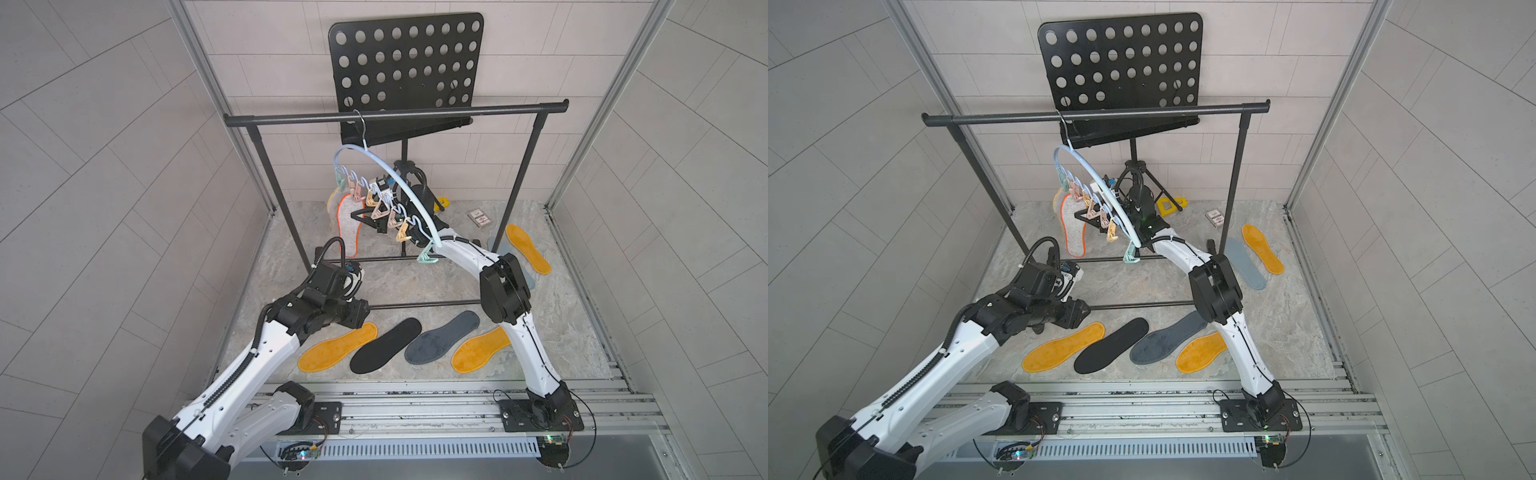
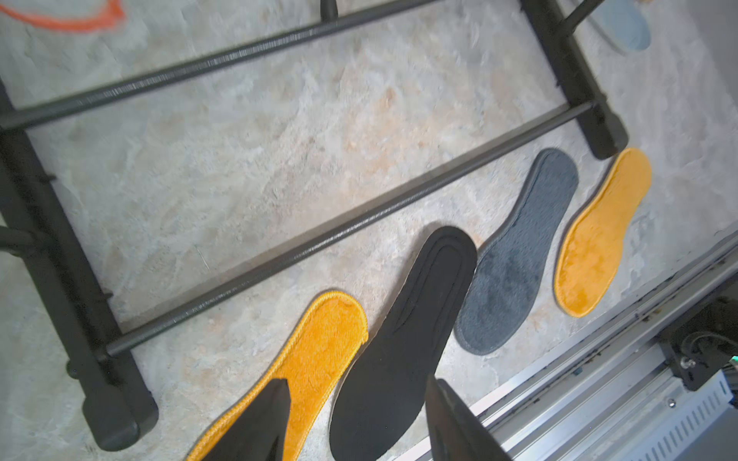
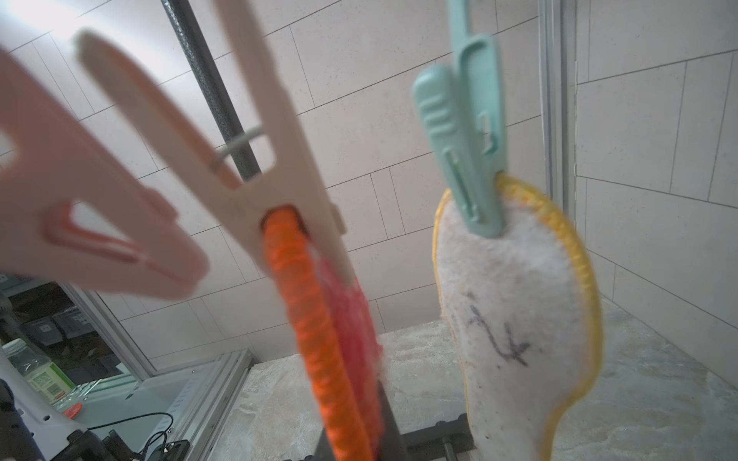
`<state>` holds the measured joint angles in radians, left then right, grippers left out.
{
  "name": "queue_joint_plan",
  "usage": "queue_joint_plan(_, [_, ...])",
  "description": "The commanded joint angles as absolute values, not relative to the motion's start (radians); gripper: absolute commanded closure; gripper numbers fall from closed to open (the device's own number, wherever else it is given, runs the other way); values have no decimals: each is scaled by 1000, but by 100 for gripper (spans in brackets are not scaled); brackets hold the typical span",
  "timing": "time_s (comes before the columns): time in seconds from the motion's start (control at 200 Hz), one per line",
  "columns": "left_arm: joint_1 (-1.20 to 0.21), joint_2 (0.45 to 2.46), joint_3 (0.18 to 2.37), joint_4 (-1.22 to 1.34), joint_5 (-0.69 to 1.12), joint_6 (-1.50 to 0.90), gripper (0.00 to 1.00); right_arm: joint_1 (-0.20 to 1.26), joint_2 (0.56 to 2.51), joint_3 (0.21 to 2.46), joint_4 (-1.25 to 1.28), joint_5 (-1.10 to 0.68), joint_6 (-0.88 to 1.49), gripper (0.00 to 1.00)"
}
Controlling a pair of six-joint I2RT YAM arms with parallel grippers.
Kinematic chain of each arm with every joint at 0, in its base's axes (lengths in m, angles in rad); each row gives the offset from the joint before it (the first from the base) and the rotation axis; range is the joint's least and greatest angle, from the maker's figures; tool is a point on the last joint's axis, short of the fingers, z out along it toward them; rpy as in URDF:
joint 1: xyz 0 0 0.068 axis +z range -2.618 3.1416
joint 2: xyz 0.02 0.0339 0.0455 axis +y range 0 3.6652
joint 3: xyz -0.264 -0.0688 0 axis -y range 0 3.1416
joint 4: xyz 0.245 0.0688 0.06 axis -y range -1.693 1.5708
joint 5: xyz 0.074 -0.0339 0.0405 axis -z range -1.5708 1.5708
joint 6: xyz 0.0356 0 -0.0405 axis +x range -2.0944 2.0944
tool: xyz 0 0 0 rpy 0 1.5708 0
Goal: Take the shoe insoles off the hanger
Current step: Remove the insole from the hanger, then open the clamp at the hanger.
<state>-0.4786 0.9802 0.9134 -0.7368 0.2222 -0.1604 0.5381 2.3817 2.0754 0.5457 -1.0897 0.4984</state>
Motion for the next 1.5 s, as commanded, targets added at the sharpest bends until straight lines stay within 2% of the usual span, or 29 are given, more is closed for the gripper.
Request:
queue_joint_plan(0.0, [-478, 975, 1027, -679, 120, -133, 38, 523, 2311, 2027, 568, -1148, 521, 100])
queue_joint_plan(0.135, [-478, 1107, 1215, -644, 54, -23, 36, 511, 2272, 1981, 544, -1172, 515, 100])
queue_joint_plan(0.31, [-445, 1228, 1371, -568, 116, 90, 36, 499, 2220, 1929, 522, -1195, 500, 100])
queue_joint_plan(0.721, [-188, 1337, 1321, -402, 476, 136, 35, 476, 2176, 1898, 471, -1226, 476, 100])
queue_joint_plan(0.856, [-131, 1375, 1329, -327, 537, 130, 35, 474, 2170, 1893, 463, -1231, 477, 100])
queue_joint_plan(1.211, [-93, 1495, 1422, -155, 774, 140, 35, 473, 2151, 1869, 454, -1246, 472, 100])
queue_joint_plan(1.496, [-92, 1550, 1441, 31, 967, 54, 35, 473, 2143, 1857, 443, -1258, 468, 100])
